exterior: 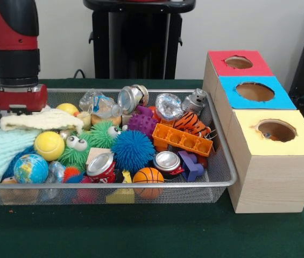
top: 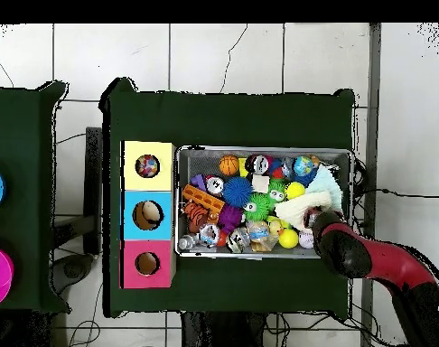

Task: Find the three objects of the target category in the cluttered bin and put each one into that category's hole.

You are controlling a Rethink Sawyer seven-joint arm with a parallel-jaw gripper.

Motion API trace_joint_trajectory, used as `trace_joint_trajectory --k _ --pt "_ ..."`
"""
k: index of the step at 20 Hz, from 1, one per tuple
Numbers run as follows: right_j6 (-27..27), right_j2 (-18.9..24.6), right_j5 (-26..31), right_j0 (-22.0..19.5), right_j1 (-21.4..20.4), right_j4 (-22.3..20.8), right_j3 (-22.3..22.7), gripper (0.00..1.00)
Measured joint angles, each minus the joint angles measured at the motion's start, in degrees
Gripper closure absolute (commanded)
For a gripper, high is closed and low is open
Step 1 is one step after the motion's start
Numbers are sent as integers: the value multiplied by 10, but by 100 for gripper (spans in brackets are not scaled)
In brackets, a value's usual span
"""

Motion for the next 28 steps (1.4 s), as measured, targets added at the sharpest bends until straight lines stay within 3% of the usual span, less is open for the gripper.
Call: trace_joint_trajectory --k 4,12,20,28 --pt "0 30 -27 -30 14 -29 8 100" --pt "0 65 -78 -37 13 -79 37 100" --pt "0 65 -108 10 -18 -81 46 100" --pt "0 64 -159 25 -12 -81 46 100"
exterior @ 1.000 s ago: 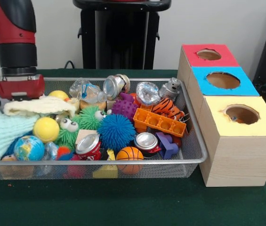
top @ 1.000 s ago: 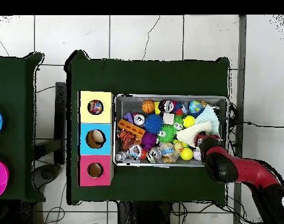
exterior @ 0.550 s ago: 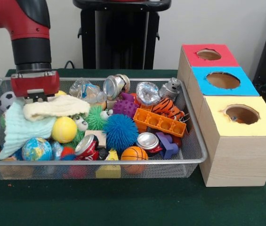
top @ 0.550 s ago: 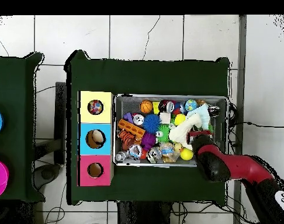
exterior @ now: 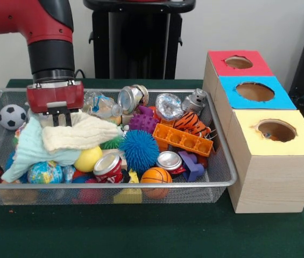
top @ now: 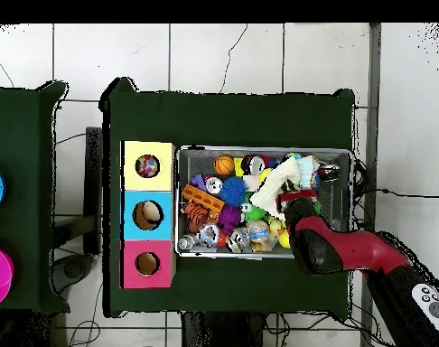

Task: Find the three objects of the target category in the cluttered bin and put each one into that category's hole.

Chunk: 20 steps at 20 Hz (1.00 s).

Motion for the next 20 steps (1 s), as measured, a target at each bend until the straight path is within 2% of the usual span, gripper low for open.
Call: trace_joint_trajectory --k 11,15,20 --pt "0 -52 -47 24 9 0 -4 100" --pt "0 -48 -47 18 12 0 -4 100" --pt "0 -12 -31 -13 34 4 -3 100"
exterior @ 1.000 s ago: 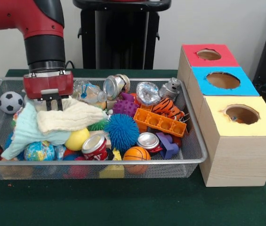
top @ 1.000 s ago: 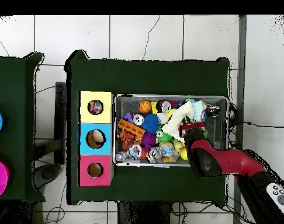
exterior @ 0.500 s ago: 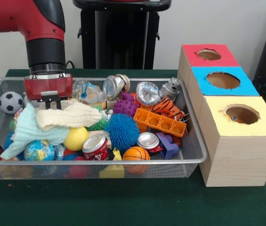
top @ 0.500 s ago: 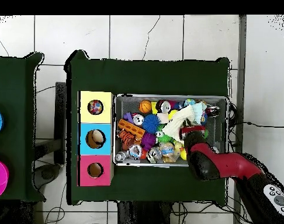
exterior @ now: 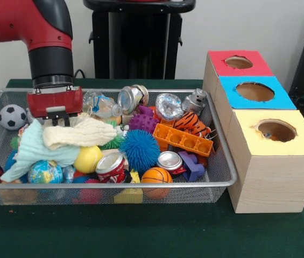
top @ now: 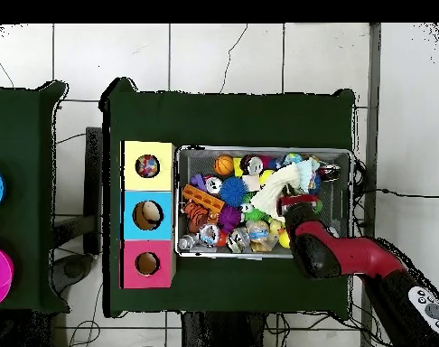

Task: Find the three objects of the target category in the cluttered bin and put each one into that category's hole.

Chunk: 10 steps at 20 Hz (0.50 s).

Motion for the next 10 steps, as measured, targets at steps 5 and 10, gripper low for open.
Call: trace_joint_trajectory --k 5,10 --pt "0 9 38 13 5 37 0 100" --pt "0 9 55 47 -5 63 1 100"
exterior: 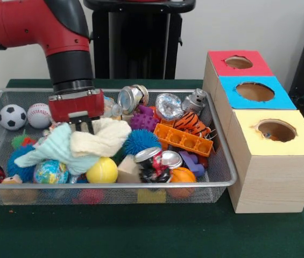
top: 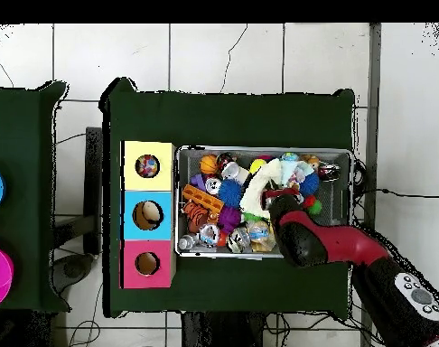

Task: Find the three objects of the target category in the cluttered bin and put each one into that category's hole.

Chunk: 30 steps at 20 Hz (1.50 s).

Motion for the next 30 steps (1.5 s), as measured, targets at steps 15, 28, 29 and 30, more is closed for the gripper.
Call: trace_joint_trajectory --k 15,28,29,30 --pt "0 -32 3 124 -28 92 27 100" --pt "0 -93 1 122 -39 103 35 100" --pt "0 -98 1 122 -40 106 36 100" --pt "0 -102 0 122 -41 109 37 100"
